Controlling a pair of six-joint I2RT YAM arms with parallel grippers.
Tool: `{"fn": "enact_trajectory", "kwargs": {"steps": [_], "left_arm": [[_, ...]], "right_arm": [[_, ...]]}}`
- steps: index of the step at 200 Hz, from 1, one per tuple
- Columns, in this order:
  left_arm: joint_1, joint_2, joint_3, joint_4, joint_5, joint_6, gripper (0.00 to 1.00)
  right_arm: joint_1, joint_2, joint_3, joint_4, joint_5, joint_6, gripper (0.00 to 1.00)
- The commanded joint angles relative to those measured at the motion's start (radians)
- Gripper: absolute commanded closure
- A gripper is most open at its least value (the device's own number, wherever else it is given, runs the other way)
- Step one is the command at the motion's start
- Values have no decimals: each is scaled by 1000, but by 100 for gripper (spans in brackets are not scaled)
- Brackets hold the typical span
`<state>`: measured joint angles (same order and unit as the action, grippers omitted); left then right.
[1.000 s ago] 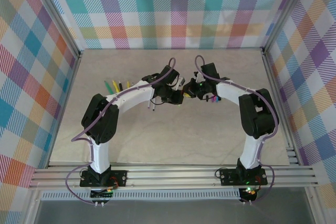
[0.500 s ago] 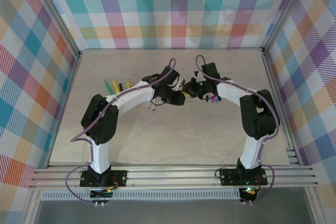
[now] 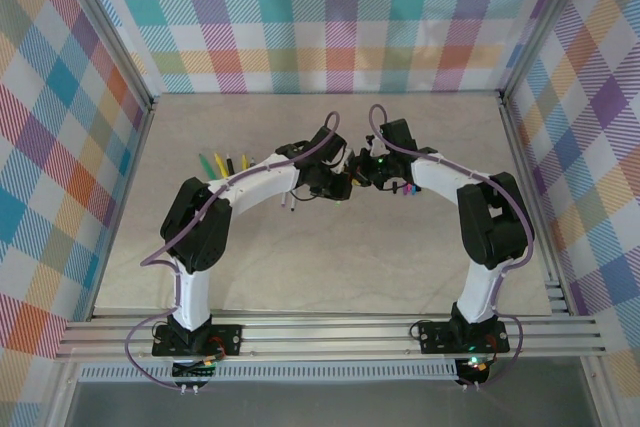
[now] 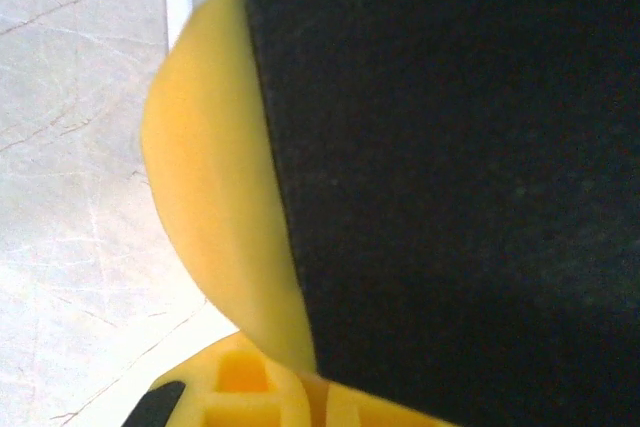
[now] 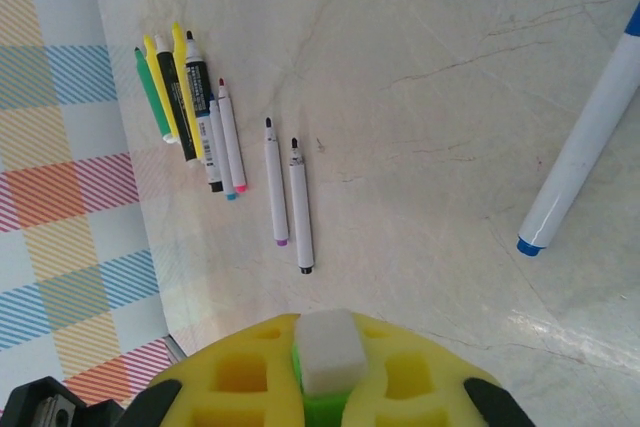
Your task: Open the pen caps
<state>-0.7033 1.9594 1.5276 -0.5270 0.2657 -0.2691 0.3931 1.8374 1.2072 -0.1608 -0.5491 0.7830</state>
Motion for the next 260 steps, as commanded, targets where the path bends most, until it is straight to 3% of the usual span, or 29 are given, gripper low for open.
{"fn": "enact_trajectory", "kwargs": {"steps": [1, 27, 44, 62, 87, 137, 205, 260], "left_arm": [[-41, -70, -97, 5, 81, -15, 100], [-227, -311, -412, 62, 122, -125, 100], [-312, -462, -542, 45, 49, -208, 100], [-289, -573, -590, -24, -46, -193, 100], [-161, -619, -577, -60, -78, -134, 100], [2, -419, -402, -75, -134, -18, 100], [90, -64, -164, -98, -257, 14, 100], [96, 27, -73, -158, -375, 14, 100]], "right_arm": [[-16, -3, 100, -97, 47, -47, 100], [-128, 183, 403, -219, 92, -65, 100], [-185, 297, 576, -251, 48, -33, 100], [-183, 324, 647, -280, 54, -40, 100], [-181, 295, 592, -278, 64, -53, 100], [-164, 174, 390, -329, 195, -150, 100], [-107, 99, 253, -417, 389, -266, 100], [-90, 143, 243, -436, 442, -281, 100]]}}
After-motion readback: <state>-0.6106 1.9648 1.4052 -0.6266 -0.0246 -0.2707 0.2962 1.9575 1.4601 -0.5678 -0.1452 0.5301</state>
